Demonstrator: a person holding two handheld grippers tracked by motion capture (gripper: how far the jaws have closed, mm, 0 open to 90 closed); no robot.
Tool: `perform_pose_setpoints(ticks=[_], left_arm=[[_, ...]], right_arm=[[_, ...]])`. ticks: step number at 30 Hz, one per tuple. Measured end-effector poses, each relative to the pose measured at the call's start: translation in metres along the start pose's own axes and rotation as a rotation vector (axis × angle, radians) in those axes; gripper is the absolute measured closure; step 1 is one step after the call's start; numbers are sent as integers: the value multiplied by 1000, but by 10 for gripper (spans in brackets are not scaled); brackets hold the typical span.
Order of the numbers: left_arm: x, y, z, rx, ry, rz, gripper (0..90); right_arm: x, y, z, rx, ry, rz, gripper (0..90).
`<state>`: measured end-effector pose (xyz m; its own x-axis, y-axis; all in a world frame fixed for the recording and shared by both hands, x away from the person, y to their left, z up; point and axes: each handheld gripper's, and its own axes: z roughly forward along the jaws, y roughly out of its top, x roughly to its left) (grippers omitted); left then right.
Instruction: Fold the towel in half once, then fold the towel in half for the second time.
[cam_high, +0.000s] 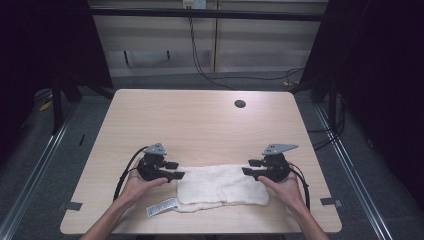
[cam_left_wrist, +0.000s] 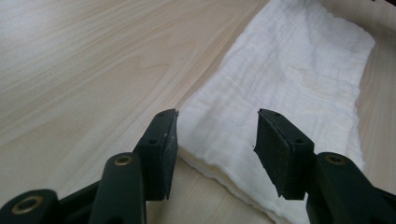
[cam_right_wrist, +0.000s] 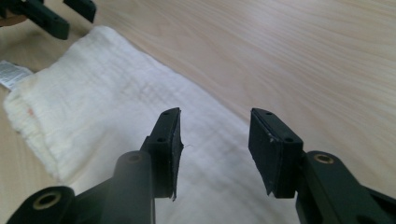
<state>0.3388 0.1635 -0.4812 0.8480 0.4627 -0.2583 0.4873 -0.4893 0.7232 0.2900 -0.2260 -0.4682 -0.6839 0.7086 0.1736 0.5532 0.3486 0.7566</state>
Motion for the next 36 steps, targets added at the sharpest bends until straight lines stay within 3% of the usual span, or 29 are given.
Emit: perform_pose_setpoints(ticks=[8, 12, 14, 18, 21, 22, 26, 31, 36], left_arm=[[6, 13, -3, -14, 20, -12, 512], [9, 18, -3, -9, 40, -2, 501], [12, 23, -7, -46, 46, -17, 502], [13, 27, -8, -41, 63, -12, 510], [14, 29, -8, -65, 59, -20, 507], [10, 26, -8, -106, 79, -27, 506], [11, 20, -1, -50, 55, -24, 495], [14, 16, -2, -31, 44, -16, 494], [17, 13, -2, -24, 57, -25, 491]], right_arm=[[26, 12, 15, 61, 57, -21, 486], [34, 17, 23, 51, 90, -20, 457], [39, 18, 27, 53, 101, -27, 451], [46, 20, 31, 53, 114, -50, 446], [53, 23, 33, 38, 145, -49, 462], [57, 25, 35, 31, 172, -55, 481], [67, 28, 44, 27, 233, -63, 519], [83, 31, 60, 35, 272, -84, 588], [111, 42, 80, 94, 325, -127, 620]])
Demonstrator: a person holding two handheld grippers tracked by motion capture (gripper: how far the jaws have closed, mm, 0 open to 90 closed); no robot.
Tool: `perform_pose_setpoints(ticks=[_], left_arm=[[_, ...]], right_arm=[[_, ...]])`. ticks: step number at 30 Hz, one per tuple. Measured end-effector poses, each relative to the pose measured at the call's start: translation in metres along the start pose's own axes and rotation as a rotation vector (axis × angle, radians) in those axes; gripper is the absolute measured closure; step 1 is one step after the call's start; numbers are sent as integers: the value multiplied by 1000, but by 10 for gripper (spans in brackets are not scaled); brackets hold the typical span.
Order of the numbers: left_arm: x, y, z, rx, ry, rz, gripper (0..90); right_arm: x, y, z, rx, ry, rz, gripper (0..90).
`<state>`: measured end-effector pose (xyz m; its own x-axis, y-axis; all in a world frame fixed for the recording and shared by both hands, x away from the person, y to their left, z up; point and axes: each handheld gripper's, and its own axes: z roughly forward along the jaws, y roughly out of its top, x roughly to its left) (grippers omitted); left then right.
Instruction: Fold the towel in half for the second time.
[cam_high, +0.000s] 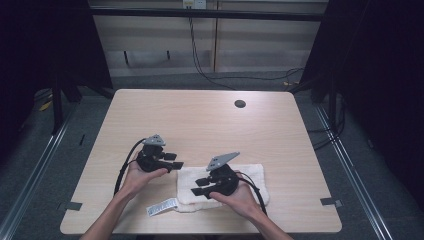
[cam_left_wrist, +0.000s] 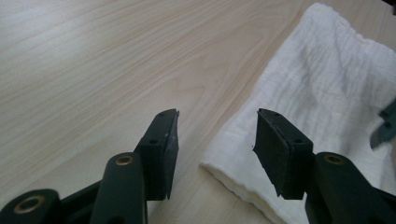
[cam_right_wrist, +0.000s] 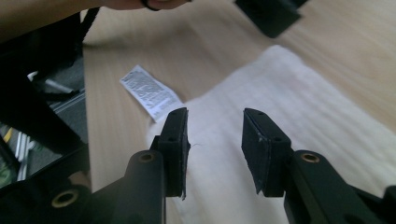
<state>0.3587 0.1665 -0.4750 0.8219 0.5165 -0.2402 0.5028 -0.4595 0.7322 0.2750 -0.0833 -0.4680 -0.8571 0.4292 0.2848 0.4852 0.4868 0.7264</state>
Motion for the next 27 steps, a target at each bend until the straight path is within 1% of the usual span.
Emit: perform_pose_setpoints(ticks=[1, 2, 3, 4, 6, 7, 8, 9, 10, 11, 12, 13, 15, 16, 17, 18, 19, 20, 21, 22, 24, 25, 26, 27], left_arm=[[0, 0, 0, 0, 0, 0, 488], [0, 0, 0, 2, -1, 2, 483], [0, -1, -1, 0, -3, 1, 480], [0, -1, -1, 0, -3, 1, 479], [1, -2, -2, 2, 9, -3, 473], [1, -2, -2, 2, 9, -3, 467], [2, -2, -2, 1, 8, -6, 467], [3, -2, -2, -5, 7, -16, 460], [3, -2, -2, -5, 7, -16, 460], [3, -2, -3, -8, 6, -16, 460], [3, -2, -3, -7, 4, -12, 460], [3, -2, -4, -15, -2, -17, 459], [4, -2, -4, -17, 0, -17, 459], [5, -1, -3, -19, -1, -25, 459], [7, 1, -3, -23, 1, -24, 458], [7, 1, -3, -23, 1, -24, 458], [8, 2, -5, -31, 1, -24, 458], [8, 2, -5, -31, 1, -24, 458], [8, 2, -6, -35, 4, -29, 458], [10, 1, -6, -33, 8, -35, 458], [11, 0, -5, -28, 10, -36, 458], [11, -1, -3, -18, 13, -37, 458], [11, -1, -3, -18, 13, -37, 458], [10, -1, -2, -14, 5, -33, 458]], right_arm=[[0, 0, 0, 0, 0, 0, 620], [6, 3, 8, -5, 17, -10, 606], [8, 4, 13, 3, 31, -21, 596], [10, 4, 17, 10, 33, -28, 591], [13, 4, 25, 13, 67, -29, 555], [13, 4, 25, 13, 67, -29, 555], [13, 4, 28, 15, 75, -24, 545], [14, 4, 36, 37, 84, -24, 551], [15, 5, 39, 42, 91, -33, 561], [15, 5, 39, 42, 91, -33, 561], [16, 5, 42, 43, 90, -42, 563], [18, 5, 47, 54, 94, -52, 559], [22, 5, 51, 75, 78, -72, 544], [22, 5, 51, 75, 78, -72, 544], [22, 3, 54, 87, 85, -72, 540], [22, 3, 54, 87, 85, -72, 540], [21, 3, 54, 92, 63, -91, 548], [19, 4, 52, 87, 83, -80, 555], [19, 4, 52, 87, 83, -80, 555], [19, 4, 51, 88, 68, -98, 559], [19, 4, 51, 95, 67, -102, 565], [22, 3, 52, 110, 68, -116, 568], [24, 2, 53, 112, 68, -121, 570], [25, 2, 54, 115, 62, -124, 566]])
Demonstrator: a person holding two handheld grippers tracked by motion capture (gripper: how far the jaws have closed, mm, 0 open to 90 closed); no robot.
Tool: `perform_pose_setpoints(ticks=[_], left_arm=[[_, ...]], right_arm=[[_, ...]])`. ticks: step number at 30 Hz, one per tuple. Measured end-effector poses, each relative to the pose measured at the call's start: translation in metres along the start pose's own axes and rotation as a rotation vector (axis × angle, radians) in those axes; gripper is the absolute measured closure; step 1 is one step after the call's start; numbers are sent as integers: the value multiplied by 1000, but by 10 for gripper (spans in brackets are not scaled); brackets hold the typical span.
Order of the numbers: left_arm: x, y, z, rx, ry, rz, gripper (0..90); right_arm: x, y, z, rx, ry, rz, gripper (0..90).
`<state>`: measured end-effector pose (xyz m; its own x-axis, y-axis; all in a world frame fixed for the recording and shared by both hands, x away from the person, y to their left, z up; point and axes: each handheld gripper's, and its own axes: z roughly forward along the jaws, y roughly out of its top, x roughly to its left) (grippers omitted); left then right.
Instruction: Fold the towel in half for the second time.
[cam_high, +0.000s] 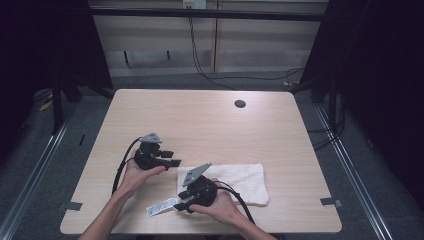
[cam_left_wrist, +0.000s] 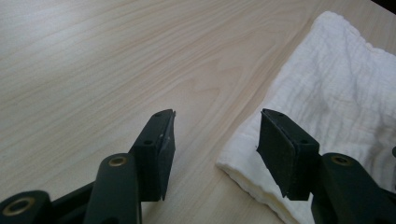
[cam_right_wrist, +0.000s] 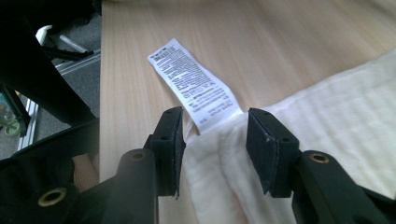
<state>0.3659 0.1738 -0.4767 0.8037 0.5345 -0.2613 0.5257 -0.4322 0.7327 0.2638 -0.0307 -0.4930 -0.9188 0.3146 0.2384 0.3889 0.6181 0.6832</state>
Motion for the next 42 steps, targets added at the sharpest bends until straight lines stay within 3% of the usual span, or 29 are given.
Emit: perform_pose_setpoints(ticks=[6, 7, 11, 14, 16, 20, 25, 28, 31, 35, 42], left_arm=[[-1, -1, 2, 5, -3, 1, 454], [-1, -1, 2, -16, 23, -9, 453], [2, 0, 0, -45, 4, -44, 443], [2, -1, 0, -34, 6, -42, 443], [3, -1, 0, -34, 11, -45, 441], [3, -2, -2, -36, 15, -52, 437], [5, -6, -5, -33, 20, -57, 434], [7, -6, -6, -39, 23, -69, 431], [8, -7, -8, -38, 30, -69, 431], [7, -8, -6, -9, 12, -51, 477], [0, -9, 5, 36, -39, -38, 503]], right_arm=[[7, -4, 4, 3, -41, -15, 530], [6, -5, 4, -2, -26, -12, 524], [3, -10, 4, -44, -5, -1, 531], [5, -11, 4, -38, -20, -32, 535], [3, -9, 3, -18, 30, -17, 582], [4, -9, 2, -8, 12, -33, 620], [11, -9, 3, 7, -37, -112, 615], [12, -10, 3, -1, -40, -107, 619], [11, -10, 3, -2, -56, -96, 698], [7, -10, 2, -4, -46, -82, 799], [6, -11, 2, -16, -57, -53, 841]])
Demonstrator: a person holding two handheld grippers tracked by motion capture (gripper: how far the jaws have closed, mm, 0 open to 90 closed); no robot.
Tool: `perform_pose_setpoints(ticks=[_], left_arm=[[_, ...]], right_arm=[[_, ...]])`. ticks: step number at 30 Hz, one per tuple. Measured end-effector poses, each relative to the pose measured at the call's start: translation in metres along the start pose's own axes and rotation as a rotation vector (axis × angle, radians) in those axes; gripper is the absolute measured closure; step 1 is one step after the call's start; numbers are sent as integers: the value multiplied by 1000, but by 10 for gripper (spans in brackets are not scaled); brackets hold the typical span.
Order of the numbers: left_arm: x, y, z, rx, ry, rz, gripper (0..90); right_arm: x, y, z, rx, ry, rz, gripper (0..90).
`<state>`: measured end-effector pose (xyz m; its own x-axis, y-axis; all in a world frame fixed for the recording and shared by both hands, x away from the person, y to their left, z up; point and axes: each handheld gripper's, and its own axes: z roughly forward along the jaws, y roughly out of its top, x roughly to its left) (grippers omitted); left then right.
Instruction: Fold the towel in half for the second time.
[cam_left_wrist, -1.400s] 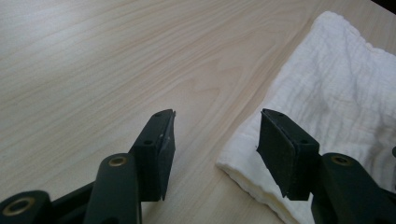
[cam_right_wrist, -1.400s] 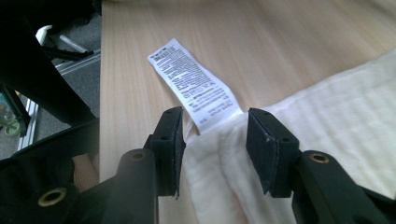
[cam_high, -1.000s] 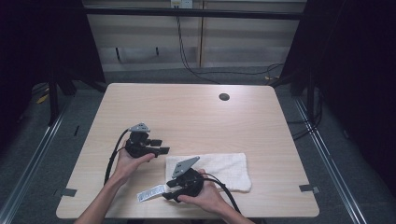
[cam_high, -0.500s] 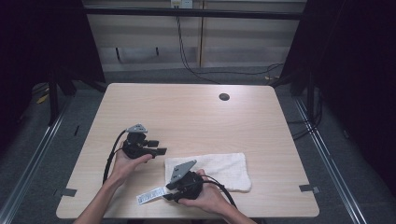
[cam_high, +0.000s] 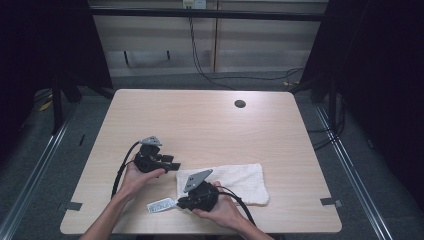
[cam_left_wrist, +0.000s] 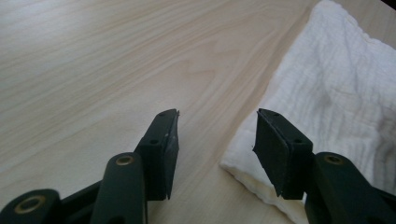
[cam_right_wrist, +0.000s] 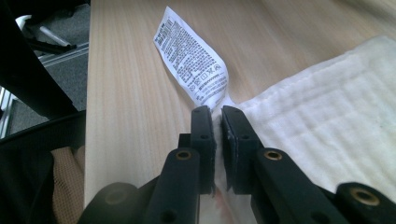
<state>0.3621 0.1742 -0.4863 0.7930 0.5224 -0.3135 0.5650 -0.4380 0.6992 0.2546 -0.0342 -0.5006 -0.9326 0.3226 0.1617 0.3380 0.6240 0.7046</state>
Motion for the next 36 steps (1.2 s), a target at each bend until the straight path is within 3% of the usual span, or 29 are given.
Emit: perform_pose_setpoints(ticks=[4, 8, 14, 15, 20, 24, 25, 29, 32, 36], left_arm=[[-4, -2, 7, 48, -20, 17, 514], [-8, -1, 9, 50, -28, 19, 543], [-9, -4, 10, 85, -23, 25, 576], [-9, -6, 11, 116, -18, 31, 573], [-13, -6, 12, 127, -17, 25, 560], [-14, -5, 13, 135, -15, 55, 619], [-13, -6, 14, 137, -25, 63, 703], [-18, -6, 16, 156, -43, 101, 786], [-20, -5, 18, 155, -31, 106, 842], [-18, -4, 19, 150, -50, 98, 857]], right_arm=[[1, 0, 0, -4, -12, 6, 843], [1, 0, 0, -4, -12, 5, 843], [1, -1, 0, -13, -12, 16, 843], [2, -1, 0, -10, -12, 19, 843], [1, -1, 0, -9, -15, 10, 843], [1, -1, 0, -5, -6, 38, 843], [-1, -1, 0, -8, -2, 43, 843], [-2, 0, -1, 2, -2, 35, 843], [-3, 0, -1, 0, 4, 36, 844], [-2, 1, -3, 18, 10, 44, 852]])
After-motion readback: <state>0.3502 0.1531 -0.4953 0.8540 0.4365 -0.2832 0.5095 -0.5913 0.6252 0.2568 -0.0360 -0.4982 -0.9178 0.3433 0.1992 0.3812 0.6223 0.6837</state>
